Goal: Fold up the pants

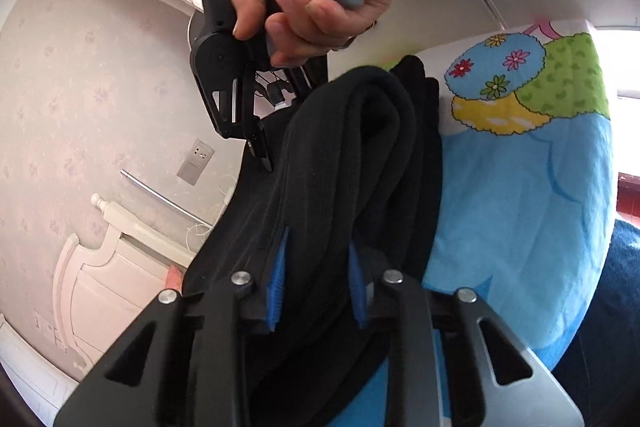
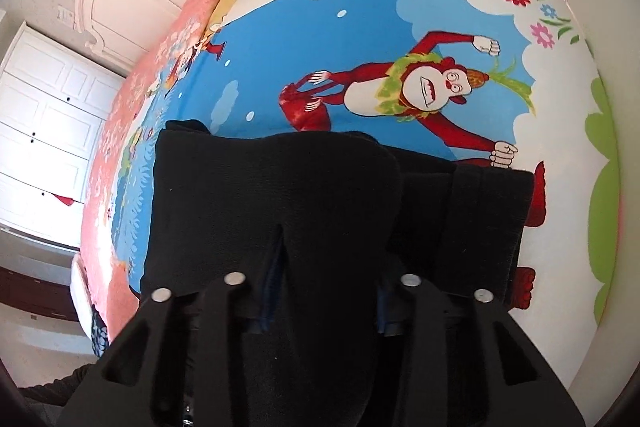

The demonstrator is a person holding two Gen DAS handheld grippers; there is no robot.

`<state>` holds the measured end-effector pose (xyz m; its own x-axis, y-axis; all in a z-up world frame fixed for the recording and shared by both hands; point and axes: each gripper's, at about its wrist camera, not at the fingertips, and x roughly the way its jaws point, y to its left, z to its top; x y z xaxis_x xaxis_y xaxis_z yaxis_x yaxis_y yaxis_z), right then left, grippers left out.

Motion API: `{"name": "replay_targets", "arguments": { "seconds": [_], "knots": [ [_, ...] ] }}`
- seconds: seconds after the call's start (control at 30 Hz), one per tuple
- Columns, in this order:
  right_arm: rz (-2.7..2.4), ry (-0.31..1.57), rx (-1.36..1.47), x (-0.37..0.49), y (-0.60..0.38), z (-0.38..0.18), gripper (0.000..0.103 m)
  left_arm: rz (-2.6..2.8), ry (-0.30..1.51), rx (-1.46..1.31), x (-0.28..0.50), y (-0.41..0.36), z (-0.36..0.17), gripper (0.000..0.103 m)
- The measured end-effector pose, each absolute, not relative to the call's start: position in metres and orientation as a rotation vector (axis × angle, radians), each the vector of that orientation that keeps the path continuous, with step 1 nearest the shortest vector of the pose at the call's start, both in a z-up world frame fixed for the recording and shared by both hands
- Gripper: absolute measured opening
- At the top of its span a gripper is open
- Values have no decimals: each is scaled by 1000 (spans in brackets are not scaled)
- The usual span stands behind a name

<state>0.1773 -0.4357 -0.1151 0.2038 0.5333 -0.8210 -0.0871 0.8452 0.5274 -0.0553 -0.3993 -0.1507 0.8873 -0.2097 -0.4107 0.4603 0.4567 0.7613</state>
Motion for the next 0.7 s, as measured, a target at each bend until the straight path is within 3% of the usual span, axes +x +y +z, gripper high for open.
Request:
{"name": "replay_targets", "arguments": {
  "seconds": [0.37, 0.63, 0.7],
  "knots": [
    [419, 1261, 312, 183, -447, -71, 26, -442, 231, 1000, -48, -415, -114, 20],
    [333, 1270, 275, 182, -470, -111, 28, -472, 256, 1042, -41, -438, -135, 20],
    [291, 1258, 257, 178, -472, -125, 34, -485, 278, 1041, -40, -441, -145, 28]
  ]
}}
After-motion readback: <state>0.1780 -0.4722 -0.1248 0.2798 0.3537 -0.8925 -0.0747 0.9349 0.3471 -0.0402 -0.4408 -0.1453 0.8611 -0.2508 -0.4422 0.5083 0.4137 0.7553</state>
